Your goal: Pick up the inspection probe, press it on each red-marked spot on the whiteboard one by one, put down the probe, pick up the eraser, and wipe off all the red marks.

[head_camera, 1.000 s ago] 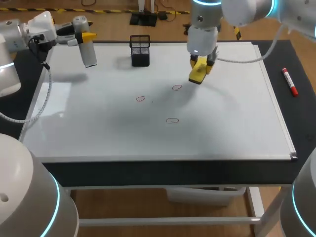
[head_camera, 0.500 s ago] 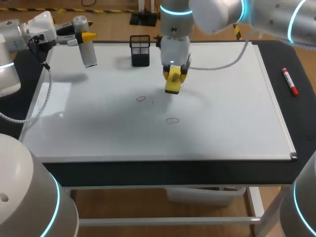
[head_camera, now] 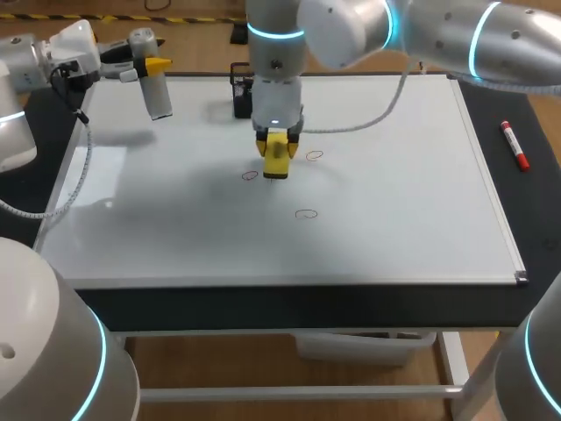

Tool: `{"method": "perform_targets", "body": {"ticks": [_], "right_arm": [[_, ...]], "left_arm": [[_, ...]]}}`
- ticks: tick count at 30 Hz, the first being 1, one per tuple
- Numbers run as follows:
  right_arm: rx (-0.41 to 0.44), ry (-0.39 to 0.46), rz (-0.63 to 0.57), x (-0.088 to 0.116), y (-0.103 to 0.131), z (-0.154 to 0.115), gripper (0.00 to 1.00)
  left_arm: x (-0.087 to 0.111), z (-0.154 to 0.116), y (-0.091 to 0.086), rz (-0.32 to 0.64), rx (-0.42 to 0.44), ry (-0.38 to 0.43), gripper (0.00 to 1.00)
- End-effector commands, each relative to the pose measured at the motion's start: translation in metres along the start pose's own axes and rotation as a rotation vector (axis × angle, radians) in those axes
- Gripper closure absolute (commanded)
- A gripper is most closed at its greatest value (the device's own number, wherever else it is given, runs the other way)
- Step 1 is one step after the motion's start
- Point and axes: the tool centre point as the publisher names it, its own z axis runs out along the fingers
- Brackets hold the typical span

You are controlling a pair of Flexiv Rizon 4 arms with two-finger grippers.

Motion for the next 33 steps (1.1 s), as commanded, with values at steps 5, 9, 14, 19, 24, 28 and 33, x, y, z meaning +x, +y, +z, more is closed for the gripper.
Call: {"method": "perform_targets", "body": {"ticks": [5, 9, 14, 19, 24, 28, 33], "right_arm": [[0.017, 0.057, -0.052, -0.032, 0.002, 0.014, 1.00], [0.008, 0.066, -0.084, -0.046, 0.001, 0.022, 1.00], [0.011, 0.074, -0.100, -0.058, -0.001, 0.025, 1.00], [0.029, 0.072, -0.126, -0.071, 0.001, 0.027, 1.00], [0.037, 0.070, -0.138, -0.081, 0.001, 0.029, 1.00], [0.035, 0.070, -0.145, -0.083, 0.000, 0.031, 1.00], [0.042, 0.074, -0.150, -0.082, 0.000, 0.035, 1.00]], "left_arm": [[0.001, 0.000, -0.001, 0.001, -0.001, -0.002, 1.00], [0.001, 0.000, -0.001, 0.001, -0.001, -0.002, 1.00], [0.001, 0.000, -0.001, 0.001, -0.001, -0.002, 1.00], [0.001, 0.000, -0.001, 0.001, -0.001, -0.002, 1.00], [0.001, 0.000, -0.001, 0.001, -0.001, -0.002, 1.00], [0.001, 0.000, -0.001, 0.001, -0.001, -0.002, 1.00], [0.001, 0.000, -0.001, 0.001, -0.001, -0.002, 1.00]]}}
